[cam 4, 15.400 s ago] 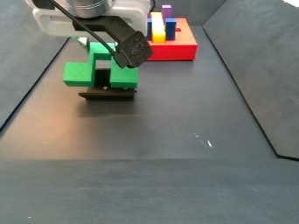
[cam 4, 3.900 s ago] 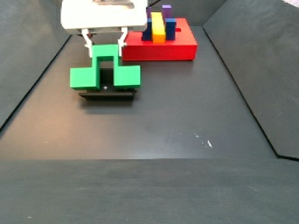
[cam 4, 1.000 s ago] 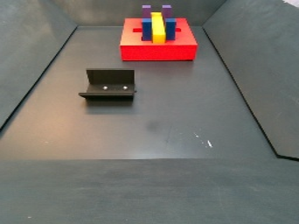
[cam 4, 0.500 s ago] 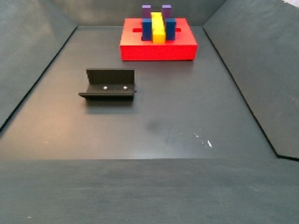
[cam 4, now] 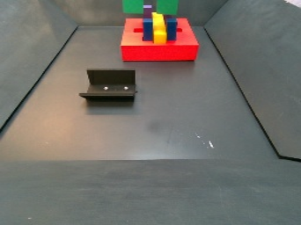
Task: Pick up the green object. Move up. Place the green object on the fixture. Regrasp the green object. Move to above the board. Insert the green object.
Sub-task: Insert the green object.
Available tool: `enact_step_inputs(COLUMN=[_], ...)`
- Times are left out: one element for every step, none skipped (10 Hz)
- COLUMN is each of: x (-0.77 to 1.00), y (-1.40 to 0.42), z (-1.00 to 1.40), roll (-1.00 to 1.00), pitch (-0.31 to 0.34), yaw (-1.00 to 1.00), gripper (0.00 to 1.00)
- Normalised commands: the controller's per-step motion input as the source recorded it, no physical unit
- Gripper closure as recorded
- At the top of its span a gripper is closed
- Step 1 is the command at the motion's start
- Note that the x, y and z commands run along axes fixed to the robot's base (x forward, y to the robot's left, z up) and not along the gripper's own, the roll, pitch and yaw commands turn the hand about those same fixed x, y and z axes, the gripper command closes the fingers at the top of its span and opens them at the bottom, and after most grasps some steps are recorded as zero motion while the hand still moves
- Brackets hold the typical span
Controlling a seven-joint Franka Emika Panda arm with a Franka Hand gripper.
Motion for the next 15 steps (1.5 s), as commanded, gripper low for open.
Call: enact_step_inputs(x=[-0.35,-0.42,-0.26,-0.07,0.0,0.0,0.0,0.0,0.0,0.0,0.0,0.0,0.0,0.0,0.0], y=[-0.1,-0.17,-0.19,-0.15,-0.1,-0.07,-0.04,0.0,0.0,0.0,0.0,-0.02,-0.05,-0.05,-0.03], z=[-0.28,-0.32,-0.26,-0.13,-0.12,-0.16,-0.18,-0.26,-0.19,-0.19,-0.19,-0.18,-0.17,-0.2,-0.23], roll=[0.0,0.01,0.0,0.0,0.0,0.0,0.0,0.03,0.0,0.01,0.01,0.01,0.01,0.0,0.0], pitch=[-0.007,-0.03,-0.053,-0.079,-0.096,-0.064,-0.049,-0.014,-0.034,-0.034,-0.036,-0.039,-0.043,-0.074,-0.083], yaw=[-0.05,-0.09,-0.02,0.0,0.01,0.02,0.01,0.14,0.13,0.14,0.14,0.13,0.11,0.07,0.04], gripper=[1.0,1.0,1.0,1.0,1.0,1.0,1.0,1.0,1.0,1.0,1.0,1.0,1.0,1.0,1.0])
